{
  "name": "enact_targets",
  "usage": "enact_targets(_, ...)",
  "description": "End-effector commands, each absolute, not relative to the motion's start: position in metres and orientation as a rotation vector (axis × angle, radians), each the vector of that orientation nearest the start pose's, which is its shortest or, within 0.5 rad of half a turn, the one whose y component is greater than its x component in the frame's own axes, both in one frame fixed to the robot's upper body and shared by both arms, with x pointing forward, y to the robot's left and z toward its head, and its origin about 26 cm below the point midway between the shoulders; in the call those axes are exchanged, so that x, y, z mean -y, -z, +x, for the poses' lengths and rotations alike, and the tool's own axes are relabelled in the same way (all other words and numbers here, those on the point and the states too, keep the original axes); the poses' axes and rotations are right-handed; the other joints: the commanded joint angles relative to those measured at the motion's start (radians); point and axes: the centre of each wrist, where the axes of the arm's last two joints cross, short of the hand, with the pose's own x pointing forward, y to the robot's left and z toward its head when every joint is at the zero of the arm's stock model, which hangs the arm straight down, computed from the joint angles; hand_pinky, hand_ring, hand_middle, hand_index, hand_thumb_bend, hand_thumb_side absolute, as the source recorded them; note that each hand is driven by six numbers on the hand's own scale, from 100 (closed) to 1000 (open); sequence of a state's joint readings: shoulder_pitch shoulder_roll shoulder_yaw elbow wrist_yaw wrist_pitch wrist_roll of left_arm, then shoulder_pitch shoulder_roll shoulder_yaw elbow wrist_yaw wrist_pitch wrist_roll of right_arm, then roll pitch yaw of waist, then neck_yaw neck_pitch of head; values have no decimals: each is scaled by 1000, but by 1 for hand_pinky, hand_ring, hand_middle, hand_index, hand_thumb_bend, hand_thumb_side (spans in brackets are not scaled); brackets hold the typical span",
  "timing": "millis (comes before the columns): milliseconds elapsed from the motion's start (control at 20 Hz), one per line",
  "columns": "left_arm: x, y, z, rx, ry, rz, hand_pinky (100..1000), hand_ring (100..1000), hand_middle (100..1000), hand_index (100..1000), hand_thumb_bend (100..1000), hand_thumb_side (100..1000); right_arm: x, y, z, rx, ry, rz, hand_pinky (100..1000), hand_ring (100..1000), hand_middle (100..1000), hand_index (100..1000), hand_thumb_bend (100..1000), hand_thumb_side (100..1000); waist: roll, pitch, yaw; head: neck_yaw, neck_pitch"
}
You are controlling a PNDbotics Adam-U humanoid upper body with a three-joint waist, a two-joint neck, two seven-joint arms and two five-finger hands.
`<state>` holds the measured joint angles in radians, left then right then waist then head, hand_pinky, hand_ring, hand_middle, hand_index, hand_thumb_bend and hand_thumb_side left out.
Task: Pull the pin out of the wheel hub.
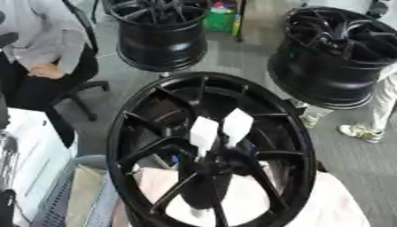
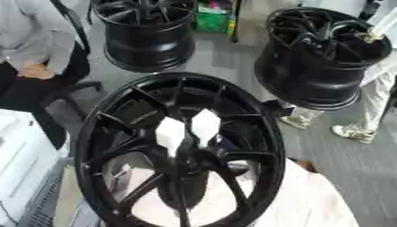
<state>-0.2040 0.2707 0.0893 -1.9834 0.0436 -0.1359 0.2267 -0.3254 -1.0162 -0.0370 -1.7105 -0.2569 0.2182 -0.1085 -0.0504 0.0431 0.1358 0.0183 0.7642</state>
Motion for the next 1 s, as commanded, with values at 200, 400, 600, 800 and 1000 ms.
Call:
enact_targets(200, -283, -181, 291, 2376, -19, 278, 759, 836, 660, 844, 102, 684, 404, -286, 312, 1823, -493, -752, 764, 676, 638, 694, 100, 413, 1, -9, 0, 4, -9)
enact_targets(400, -282, -181, 291, 2377, -18, 277, 759, 836, 660, 844, 102, 684, 404, -286, 312, 1823, -491, -752, 764, 676, 638, 694, 100, 413, 1, -9, -1, 4, -13)
enact_targets(600, -282, -181, 291, 2377, -17, 278, 759, 836, 660, 844, 103, 683, 405, -286, 311, 1823, -490, -753, 763, 677, 639, 695, 100, 415, 1, -9, -1, 3, -14)
enact_targets(800, -282, -181, 291, 2377, -17, 278, 759, 836, 659, 844, 103, 683, 405, -285, 311, 1823, -488, -753, 763, 677, 639, 695, 100, 416, 2, -9, -2, 2, -16)
enact_targets(1000, -282, -180, 291, 2377, -18, 278, 759, 836, 659, 843, 103, 684, 405, -286, 311, 1826, -485, -754, 764, 677, 639, 695, 100, 418, 1, -9, -2, 2, -19)
